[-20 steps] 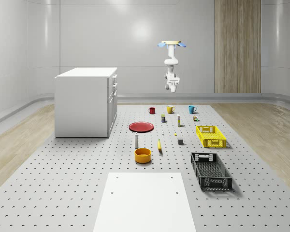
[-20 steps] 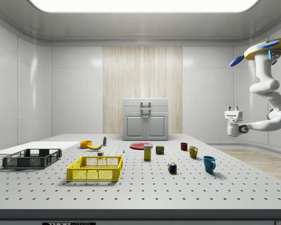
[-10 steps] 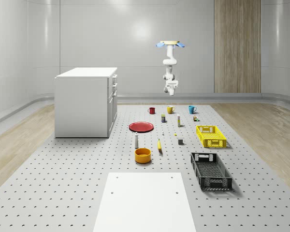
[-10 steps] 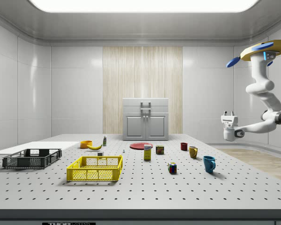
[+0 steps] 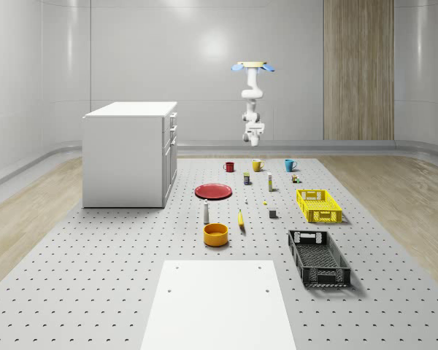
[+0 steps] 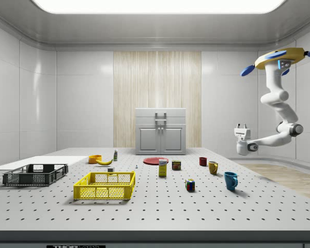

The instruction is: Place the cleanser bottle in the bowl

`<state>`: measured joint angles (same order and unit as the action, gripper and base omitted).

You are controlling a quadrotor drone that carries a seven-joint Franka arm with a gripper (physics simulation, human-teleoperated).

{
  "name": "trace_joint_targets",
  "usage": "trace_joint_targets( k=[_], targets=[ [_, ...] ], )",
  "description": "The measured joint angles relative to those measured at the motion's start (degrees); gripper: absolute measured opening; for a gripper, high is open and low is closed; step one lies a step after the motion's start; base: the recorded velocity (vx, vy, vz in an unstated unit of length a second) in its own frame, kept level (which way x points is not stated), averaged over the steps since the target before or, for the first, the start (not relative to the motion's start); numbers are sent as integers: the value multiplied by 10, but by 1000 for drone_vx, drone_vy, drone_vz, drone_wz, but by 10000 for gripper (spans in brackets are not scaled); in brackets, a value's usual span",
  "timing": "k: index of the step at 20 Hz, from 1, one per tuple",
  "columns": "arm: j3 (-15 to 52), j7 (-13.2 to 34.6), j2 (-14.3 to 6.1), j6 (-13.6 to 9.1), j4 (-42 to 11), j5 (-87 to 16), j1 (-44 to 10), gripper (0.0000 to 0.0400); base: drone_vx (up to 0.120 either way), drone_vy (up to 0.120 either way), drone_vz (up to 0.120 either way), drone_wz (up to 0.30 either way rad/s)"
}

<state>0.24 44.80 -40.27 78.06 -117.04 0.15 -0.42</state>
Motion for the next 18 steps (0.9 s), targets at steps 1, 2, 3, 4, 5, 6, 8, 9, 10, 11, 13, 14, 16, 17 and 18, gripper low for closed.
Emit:
trace_joint_targets(
  k=[1,2,3,4,5,6,8,9,10,11,13,14,16,17,18],
  targets=[
    [0,0,0,0,0,0,0,400,120,-120,0,0],
    [0,0,0,0,0,0,0,400,120,-120,0,0],
    [0,0,-1,1,0,0,0,400,120,-120,0,0],
    [0,0,-1,1,0,0,0,400,120,-120,0,0],
    [0,0,-1,1,0,0,0,400,120,-120,0,0],
    [0,0,-1,2,0,0,0,400,120,-120,0,0],
    [0,0,-2,3,-1,0,-1,400,120,-120,0,0],
    [1,0,-2,3,-1,0,-1,400,120,-120,0,0],
    [1,0,-2,3,-1,0,-1,400,120,-120,0,0],
    [1,0,-3,4,-2,0,-1,400,120,-120,0,0],
    [1,0,-3,5,-2,-1,-1,400,120,-120,0,0],
    [1,0,-3,5,-2,-1,-1,400,120,-120,0,0],
    [2,0,-4,6,-3,-1,-1,400,120,-120,0,0],
    [2,0,-4,6,-3,-2,-1,400,120,-120,0,0],
    [2,0,-5,7,-4,-2,-1,400,120,-120,0,0]
  ],
)
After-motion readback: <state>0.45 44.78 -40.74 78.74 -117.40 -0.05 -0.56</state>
